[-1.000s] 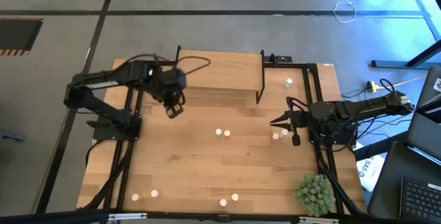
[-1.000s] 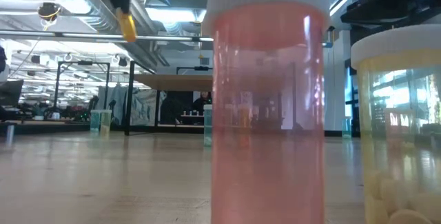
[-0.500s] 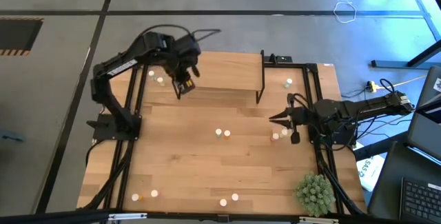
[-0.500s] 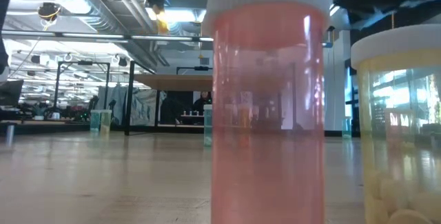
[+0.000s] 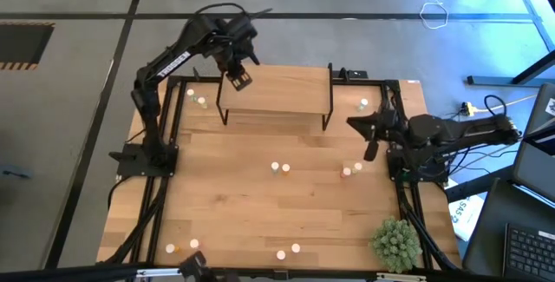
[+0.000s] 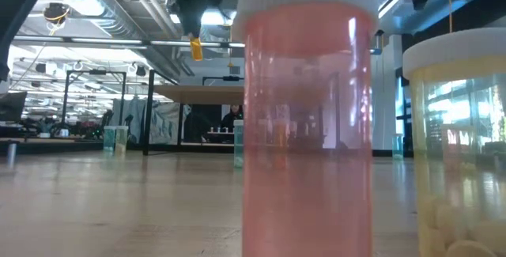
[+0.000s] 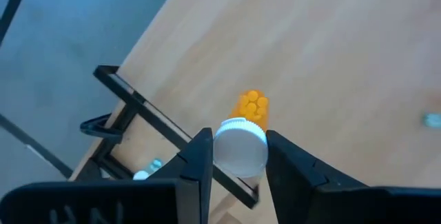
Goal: Pick and place medicine bottles onto shelf by color
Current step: Put the top left orange pill bottle on the shelf
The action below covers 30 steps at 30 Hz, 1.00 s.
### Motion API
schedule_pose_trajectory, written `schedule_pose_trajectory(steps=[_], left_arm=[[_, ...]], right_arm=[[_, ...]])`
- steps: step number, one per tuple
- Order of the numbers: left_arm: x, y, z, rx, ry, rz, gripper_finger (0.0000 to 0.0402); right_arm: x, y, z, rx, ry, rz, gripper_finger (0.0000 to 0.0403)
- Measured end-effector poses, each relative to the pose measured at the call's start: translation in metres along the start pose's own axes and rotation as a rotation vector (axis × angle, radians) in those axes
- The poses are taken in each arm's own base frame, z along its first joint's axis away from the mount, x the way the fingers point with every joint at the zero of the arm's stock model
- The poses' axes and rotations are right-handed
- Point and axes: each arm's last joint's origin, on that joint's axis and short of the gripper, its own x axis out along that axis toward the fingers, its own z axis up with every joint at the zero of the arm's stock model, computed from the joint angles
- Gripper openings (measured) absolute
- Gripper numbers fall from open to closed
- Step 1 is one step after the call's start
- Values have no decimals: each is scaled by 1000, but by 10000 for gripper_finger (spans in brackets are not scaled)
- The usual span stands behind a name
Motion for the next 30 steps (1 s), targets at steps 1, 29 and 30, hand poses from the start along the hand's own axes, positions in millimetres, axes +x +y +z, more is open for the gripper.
schedule_pose_trajectory(steps=[1, 29, 30], left_arm=[[3, 3, 1, -8, 8, 4, 94], [81, 47, 24, 177, 178, 80, 94], [84, 48, 24, 178, 183, 88, 94]], right_arm=[[-2, -1, 6, 4, 29, -4, 39], [49, 5, 52, 172, 444, -141, 39], [50, 4, 52, 172, 446, -144, 39]])
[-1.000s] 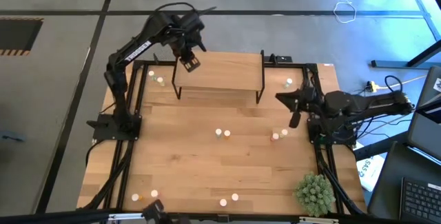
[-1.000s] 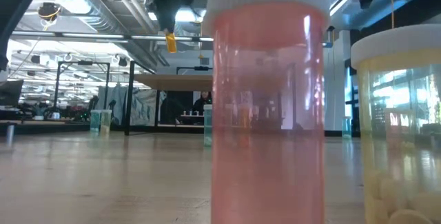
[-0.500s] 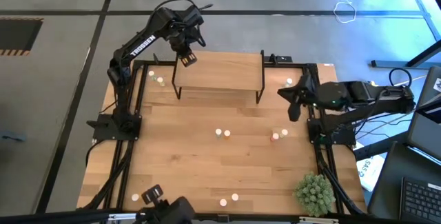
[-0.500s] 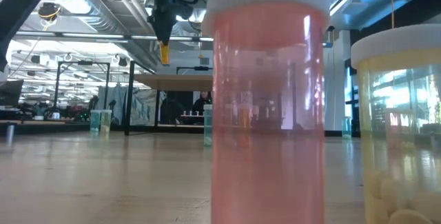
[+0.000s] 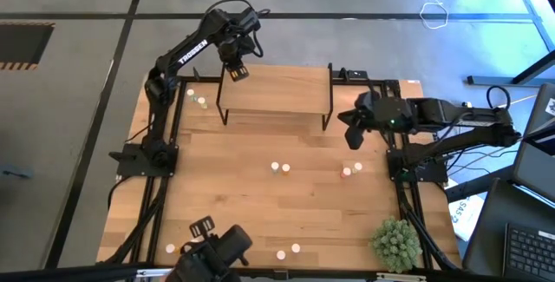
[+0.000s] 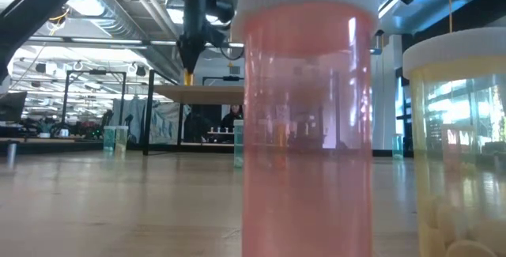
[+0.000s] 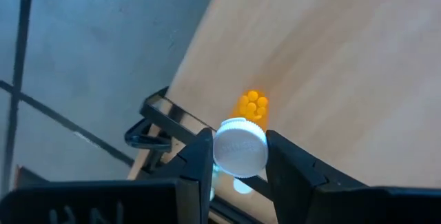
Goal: Pick and place medicine bottles onto shelf by color
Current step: Put the top left orange pill bottle on the shelf
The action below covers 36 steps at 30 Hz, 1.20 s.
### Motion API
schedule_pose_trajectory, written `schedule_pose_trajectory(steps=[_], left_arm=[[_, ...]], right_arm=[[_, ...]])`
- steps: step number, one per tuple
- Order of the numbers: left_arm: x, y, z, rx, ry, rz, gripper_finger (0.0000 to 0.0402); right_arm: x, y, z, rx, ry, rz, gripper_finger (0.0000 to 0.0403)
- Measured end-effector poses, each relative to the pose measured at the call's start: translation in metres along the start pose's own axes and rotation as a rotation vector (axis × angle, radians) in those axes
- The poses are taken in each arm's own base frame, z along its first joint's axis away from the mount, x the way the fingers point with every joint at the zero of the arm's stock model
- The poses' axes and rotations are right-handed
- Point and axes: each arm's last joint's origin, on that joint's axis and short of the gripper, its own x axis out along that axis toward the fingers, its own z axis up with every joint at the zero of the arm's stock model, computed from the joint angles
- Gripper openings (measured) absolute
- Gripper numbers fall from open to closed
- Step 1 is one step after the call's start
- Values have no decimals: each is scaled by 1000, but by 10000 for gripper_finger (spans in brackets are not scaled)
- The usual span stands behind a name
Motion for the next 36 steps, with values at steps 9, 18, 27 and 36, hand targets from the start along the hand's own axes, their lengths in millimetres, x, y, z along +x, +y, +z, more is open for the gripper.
schedule_pose_trajectory(steps=[9, 18, 27, 36], left_arm=[[2, 9, 0, -11, -13, 35, 94], [2, 8, 1, -13, -22, 13, 94], [4, 6, 1, 9, -16, 11, 94], [11, 1, 1, 16, 11, 28, 94]], right_arm=[[2, 0, 1, 2, 2, -7, 39], [2, 0, 1, 2, 2, -8, 39], [2, 0, 1, 2, 2, -8, 39], [2, 0, 0, 2, 3, -7, 39]])
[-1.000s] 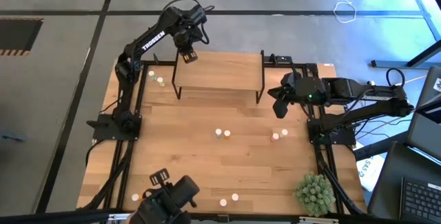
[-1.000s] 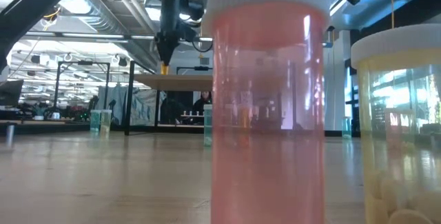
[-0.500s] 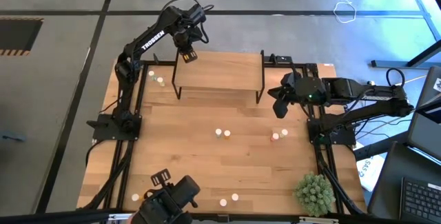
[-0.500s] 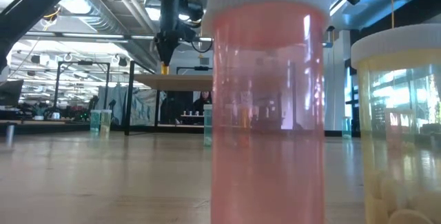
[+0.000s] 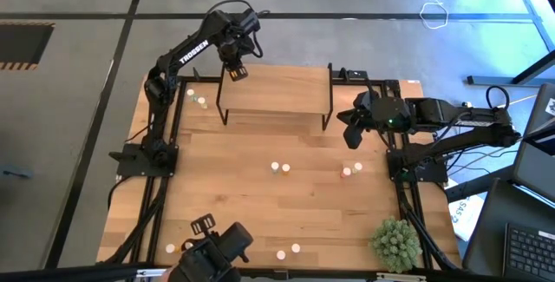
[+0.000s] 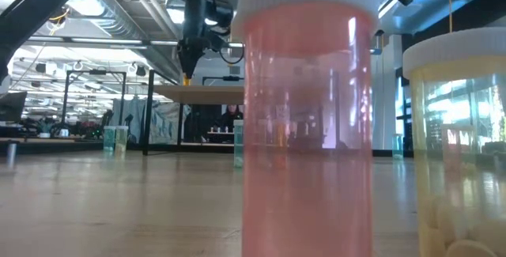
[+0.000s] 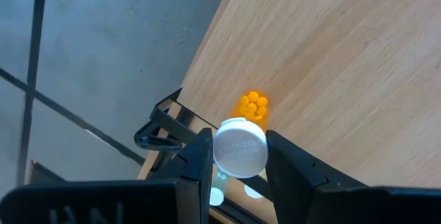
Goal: Pick and place medicine bottles onto shelf by color
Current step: Put the top left orange pill bottle on the shelf
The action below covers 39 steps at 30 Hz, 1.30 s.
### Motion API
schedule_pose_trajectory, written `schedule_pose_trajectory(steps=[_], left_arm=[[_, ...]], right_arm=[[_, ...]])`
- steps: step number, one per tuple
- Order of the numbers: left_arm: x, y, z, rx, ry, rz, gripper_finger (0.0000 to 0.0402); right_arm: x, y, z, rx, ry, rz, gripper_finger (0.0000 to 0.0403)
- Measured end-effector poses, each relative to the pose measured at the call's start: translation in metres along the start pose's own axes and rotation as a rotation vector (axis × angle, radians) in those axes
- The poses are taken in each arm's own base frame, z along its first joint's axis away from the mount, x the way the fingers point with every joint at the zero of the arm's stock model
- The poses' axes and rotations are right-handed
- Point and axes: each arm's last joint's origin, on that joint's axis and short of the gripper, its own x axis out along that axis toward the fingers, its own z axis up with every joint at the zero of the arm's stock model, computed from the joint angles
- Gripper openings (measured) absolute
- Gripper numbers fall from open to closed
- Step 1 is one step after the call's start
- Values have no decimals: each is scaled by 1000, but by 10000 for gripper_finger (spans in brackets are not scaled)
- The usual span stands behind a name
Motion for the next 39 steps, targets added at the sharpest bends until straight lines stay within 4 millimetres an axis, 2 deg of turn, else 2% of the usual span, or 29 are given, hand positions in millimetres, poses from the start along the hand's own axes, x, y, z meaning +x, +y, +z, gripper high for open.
schedule_pose_trajectory(steps=[9, 18, 39], left_arm=[[-1, -3, 2, -2, -3, 10, 95], [0, -3, 3, 2, -8, 11, 122], [2, -5, 3, -4, -8, -9, 150]], right_arm=[[0, 0, 0, -2, 0, 0, 39], [0, 0, 0, -4, 0, 0, 39], [0, 0, 0, -30, -1, 0, 39]])
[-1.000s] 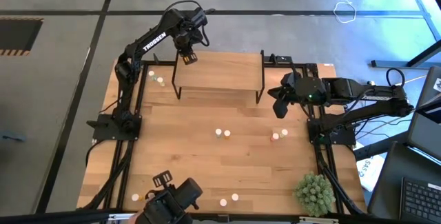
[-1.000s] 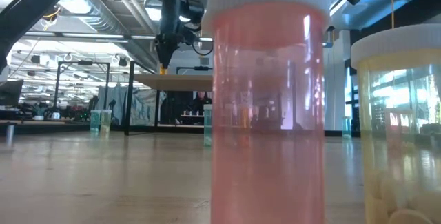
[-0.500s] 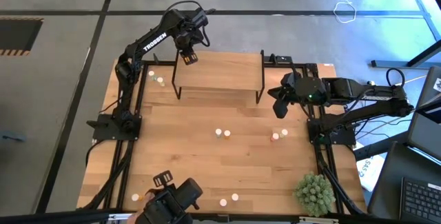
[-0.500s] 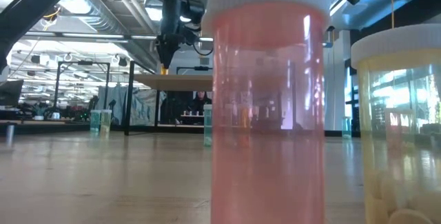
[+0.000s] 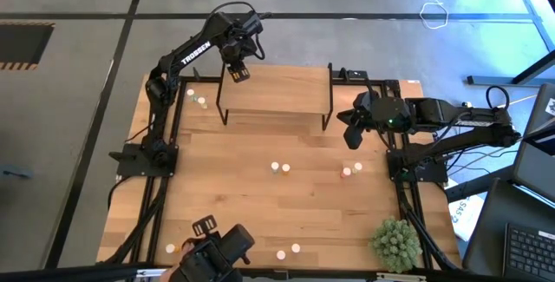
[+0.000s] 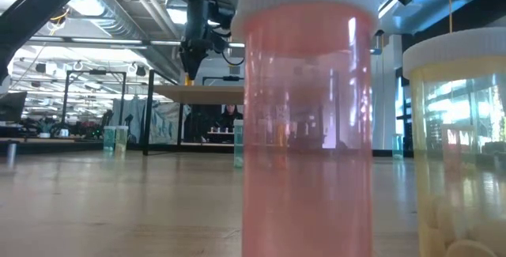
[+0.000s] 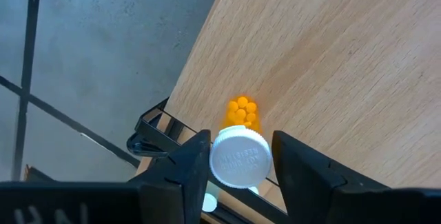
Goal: Pick and place medicine bottles onto shelf by color
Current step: Put the top left orange pill bottle on the shelf, then put the top right pink pill bottle on the shelf
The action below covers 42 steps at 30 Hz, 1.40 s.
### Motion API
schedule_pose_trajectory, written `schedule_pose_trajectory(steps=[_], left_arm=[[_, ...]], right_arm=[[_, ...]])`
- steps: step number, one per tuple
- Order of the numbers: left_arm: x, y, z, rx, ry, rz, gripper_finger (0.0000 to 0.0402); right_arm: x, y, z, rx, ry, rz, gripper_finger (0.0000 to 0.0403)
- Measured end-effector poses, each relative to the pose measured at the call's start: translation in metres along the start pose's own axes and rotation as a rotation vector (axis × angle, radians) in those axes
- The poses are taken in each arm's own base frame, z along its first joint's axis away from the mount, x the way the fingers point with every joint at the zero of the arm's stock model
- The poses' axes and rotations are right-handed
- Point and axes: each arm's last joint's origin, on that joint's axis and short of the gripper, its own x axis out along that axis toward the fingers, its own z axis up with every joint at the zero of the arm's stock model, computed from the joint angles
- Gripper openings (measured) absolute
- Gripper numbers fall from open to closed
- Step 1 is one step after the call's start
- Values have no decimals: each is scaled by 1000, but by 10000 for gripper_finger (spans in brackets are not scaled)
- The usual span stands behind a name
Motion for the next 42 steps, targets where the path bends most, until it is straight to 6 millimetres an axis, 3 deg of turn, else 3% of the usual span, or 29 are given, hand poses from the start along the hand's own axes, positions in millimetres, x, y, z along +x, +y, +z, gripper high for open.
schedule_pose_trajectory(steps=[27, 42], left_arm=[[-1, 2, -1, -17, 10, 39, 151], [-23, 8, -1, -37, -56, 60, 150]], right_arm=[[0, 0, 0, 5, -1, 1, 39], [0, 0, 0, 5, -1, 1, 39]])
